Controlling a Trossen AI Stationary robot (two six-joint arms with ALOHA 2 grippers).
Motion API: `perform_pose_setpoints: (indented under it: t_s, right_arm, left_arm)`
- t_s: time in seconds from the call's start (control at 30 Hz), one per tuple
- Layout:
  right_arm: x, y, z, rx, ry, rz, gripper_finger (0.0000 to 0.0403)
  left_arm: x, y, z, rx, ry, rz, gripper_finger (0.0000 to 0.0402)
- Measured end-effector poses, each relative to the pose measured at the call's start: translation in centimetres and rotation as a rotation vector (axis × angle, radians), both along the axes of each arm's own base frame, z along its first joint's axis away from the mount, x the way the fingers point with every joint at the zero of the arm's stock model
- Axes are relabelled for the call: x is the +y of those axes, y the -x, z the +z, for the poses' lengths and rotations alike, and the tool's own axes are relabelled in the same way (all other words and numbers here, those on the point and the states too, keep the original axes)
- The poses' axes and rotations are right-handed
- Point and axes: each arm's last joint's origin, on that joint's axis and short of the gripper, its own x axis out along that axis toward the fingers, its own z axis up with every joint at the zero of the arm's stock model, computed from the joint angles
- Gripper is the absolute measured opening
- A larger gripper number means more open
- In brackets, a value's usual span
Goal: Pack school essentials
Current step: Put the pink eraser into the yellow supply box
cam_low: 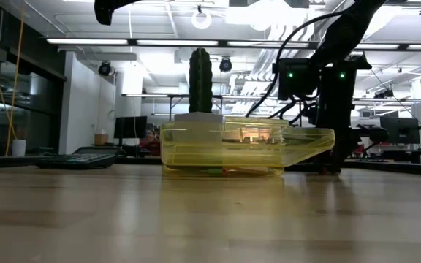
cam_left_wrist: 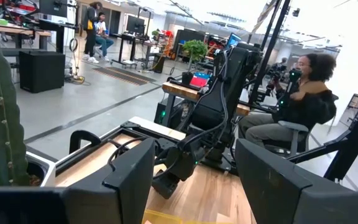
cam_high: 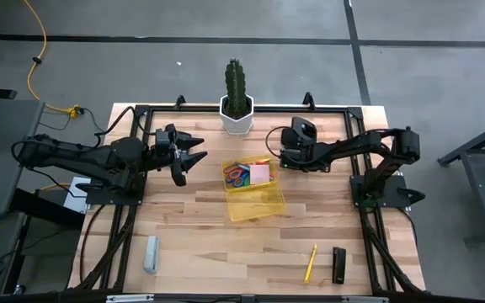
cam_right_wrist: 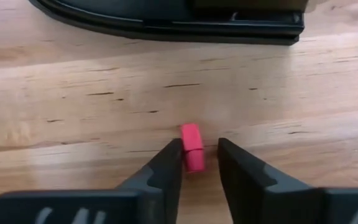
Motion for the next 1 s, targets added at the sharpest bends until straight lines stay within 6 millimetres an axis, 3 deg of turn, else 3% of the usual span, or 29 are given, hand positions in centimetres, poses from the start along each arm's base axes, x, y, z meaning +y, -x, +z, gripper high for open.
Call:
perform_pose_setpoints:
  t_s: [0.67,0.8,1.0]
  right_arm:
    - [0.0,0.2,0.4,0.056,0.014,0.143,0.0029]
    - [0.2,1.2,1.5,0.082,-0.009,0.158,0.0021]
    - [1.8,2.7,5.2,0.052,0.021,0.342,0.0019]
  left_arm:
    - [0.0,0.0,0.0,0.001,0.001,0.003,0.0211]
    - [0.0,0.0,0.0,0.003,0.001,0.003,0.0211]
    - [0.0,0.0,-0.2,0.020,0.002,0.003,0.0211]
